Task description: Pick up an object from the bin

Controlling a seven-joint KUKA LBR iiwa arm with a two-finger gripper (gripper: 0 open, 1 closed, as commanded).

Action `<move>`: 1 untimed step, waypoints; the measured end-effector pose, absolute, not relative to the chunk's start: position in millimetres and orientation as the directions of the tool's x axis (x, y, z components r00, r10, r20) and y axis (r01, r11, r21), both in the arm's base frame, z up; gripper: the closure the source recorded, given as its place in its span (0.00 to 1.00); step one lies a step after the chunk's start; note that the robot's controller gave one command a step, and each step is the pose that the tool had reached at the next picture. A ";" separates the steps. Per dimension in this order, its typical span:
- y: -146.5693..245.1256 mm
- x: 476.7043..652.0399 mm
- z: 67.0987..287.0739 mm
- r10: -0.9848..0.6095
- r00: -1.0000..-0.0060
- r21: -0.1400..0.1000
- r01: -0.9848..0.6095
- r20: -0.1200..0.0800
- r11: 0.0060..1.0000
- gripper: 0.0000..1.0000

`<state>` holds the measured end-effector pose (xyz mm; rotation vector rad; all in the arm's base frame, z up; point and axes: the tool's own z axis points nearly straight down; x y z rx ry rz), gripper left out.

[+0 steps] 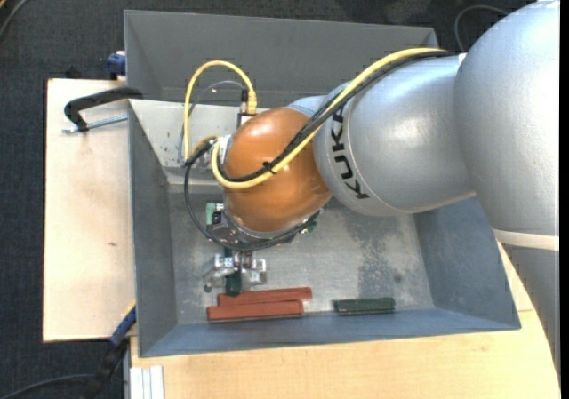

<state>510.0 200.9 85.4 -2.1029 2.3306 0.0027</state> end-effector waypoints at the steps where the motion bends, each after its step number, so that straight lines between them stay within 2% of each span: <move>1: 171.0 535.7 220.0 -0.999 -0.054 -0.013 -0.998 -0.006 0.054 1.00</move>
Offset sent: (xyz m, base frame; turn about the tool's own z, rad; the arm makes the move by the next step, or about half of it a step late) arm 0.0224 -0.0305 0.1290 -0.0544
